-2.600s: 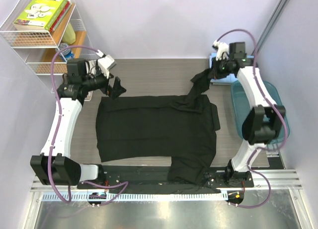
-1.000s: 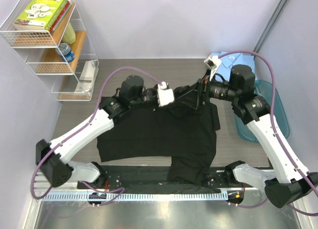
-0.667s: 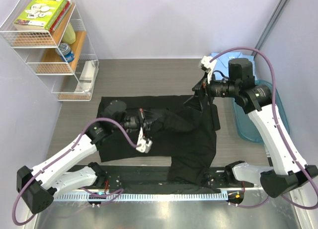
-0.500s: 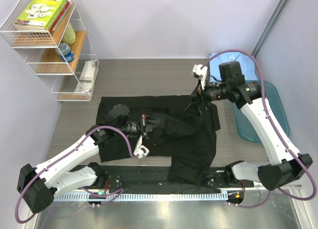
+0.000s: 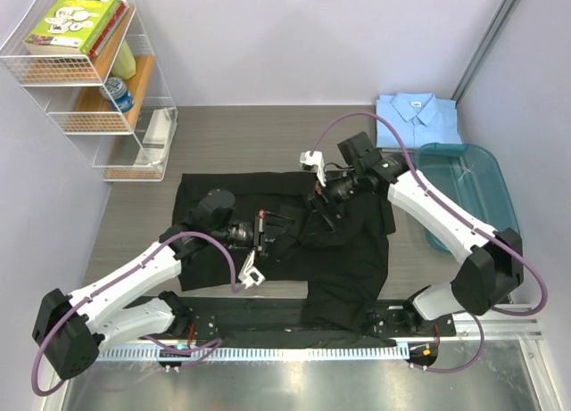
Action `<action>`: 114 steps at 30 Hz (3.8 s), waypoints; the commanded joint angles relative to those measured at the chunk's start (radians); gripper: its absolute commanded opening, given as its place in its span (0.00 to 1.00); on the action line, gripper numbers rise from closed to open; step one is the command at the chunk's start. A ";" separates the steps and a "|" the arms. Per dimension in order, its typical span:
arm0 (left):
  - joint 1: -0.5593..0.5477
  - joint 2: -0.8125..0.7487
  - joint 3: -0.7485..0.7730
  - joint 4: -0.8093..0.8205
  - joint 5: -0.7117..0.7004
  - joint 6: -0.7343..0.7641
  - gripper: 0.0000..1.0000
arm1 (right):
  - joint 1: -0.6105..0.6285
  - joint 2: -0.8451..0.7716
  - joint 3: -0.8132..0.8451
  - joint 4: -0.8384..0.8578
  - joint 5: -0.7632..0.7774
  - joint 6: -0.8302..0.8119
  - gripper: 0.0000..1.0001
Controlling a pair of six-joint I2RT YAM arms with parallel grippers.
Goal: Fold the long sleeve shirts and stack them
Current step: Neatly place the folded shirt into the bin
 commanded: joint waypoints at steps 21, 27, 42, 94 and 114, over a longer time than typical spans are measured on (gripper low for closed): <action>0.090 -0.283 0.243 -0.369 -0.441 -1.497 1.00 | 0.084 -0.074 0.000 0.429 0.369 0.087 0.01; 0.091 -0.238 0.206 -0.182 -0.350 -1.835 1.00 | 0.127 -0.193 -0.096 0.579 0.303 0.062 0.01; 0.104 -0.105 0.233 -0.105 -0.154 -1.776 0.38 | 0.240 -0.256 -0.131 0.598 0.298 -0.022 0.07; 0.545 0.533 0.478 -0.289 -0.065 -1.928 0.00 | -0.350 0.630 0.484 -0.149 0.316 0.010 0.82; 0.817 0.524 0.296 -0.291 -0.116 -1.845 0.00 | -0.359 0.595 0.442 -0.189 0.401 -0.068 0.74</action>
